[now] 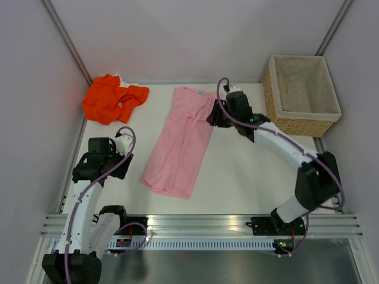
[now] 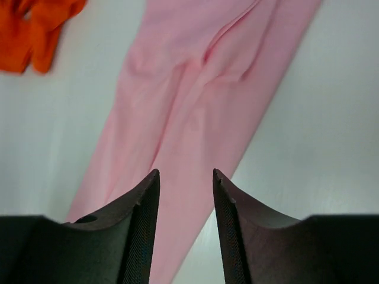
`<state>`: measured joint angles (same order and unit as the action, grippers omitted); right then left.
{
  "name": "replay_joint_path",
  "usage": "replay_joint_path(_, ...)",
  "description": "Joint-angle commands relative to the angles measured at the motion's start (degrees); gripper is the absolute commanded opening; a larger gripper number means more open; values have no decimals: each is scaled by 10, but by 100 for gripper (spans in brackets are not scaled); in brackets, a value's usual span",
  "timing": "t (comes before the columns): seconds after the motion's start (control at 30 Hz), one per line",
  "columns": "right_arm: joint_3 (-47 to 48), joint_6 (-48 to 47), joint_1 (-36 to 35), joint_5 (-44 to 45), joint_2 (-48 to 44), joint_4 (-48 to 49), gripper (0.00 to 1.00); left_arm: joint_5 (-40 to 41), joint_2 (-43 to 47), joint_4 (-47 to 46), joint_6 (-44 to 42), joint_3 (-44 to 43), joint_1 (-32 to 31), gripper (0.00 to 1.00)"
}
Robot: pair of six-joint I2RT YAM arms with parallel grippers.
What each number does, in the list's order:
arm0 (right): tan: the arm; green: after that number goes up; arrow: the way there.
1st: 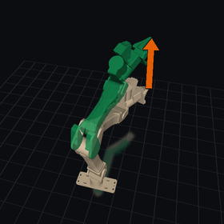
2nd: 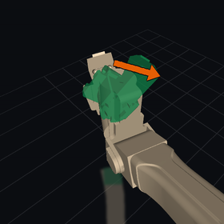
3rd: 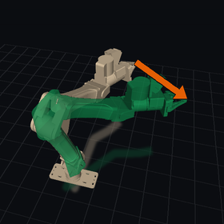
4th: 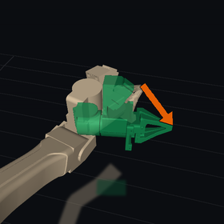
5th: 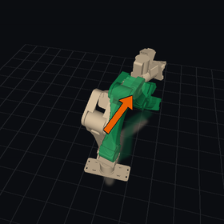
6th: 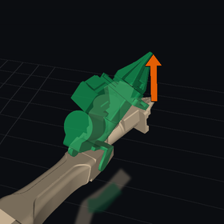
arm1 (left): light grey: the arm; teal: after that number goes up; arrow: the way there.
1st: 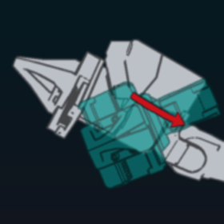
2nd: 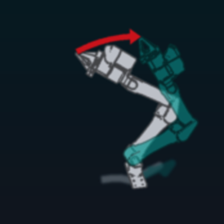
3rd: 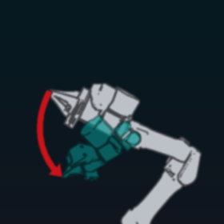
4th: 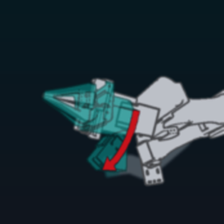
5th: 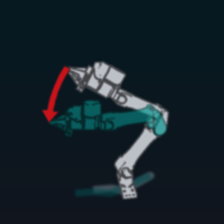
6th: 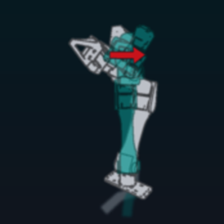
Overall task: Roll the t-shirts
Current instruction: Fold the tshirt
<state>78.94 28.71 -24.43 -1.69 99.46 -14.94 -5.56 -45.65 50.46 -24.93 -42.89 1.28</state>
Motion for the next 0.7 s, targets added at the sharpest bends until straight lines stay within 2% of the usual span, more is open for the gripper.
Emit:
replay_joint_path(0.0, -168, 53, -72, 13, -116, 17, 48, -27, 9, 17, -4, 1, 1, 62)
replay_joint_path(0.03, -243, 76, -101, 13, -158, 23, 54, -31, 7, 17, -3, 0, 1, 62)
replay_joint_path(0.1, -300, 114, -133, 13, -188, 35, 56, -35, 8, 18, 0, -1, 3, 62)
replay_joint_path(0.23, -382, 213, -257, 34, -203, 82, 57, -31, 14, 18, 2, -1, 1, 62)
replay_joint_path(0.37, -389, 252, -315, 20, -149, 131, 57, -21, 20, 20, 8, -3, 1, 62)
replay_joint_path(0.53, -382, 269, -344, -9, -74, 172, 55, -18, 26, 25, 11, -6, 1, 62)
replay_joint_path(0.57, -382, 273, -345, -11, -64, 186, 54, -17, 26, 27, 10, -7, 1, 62)
replay_joint_path(0.63, -378, 275, -345, -23, -34, 206, 43, -17, 26, 28, 11, -7, 2, 62)
replay_joint_path(0.67, -377, 281, -345, -32, -25, 226, 28, -17, 25, 29, 11, -8, 0, 62)
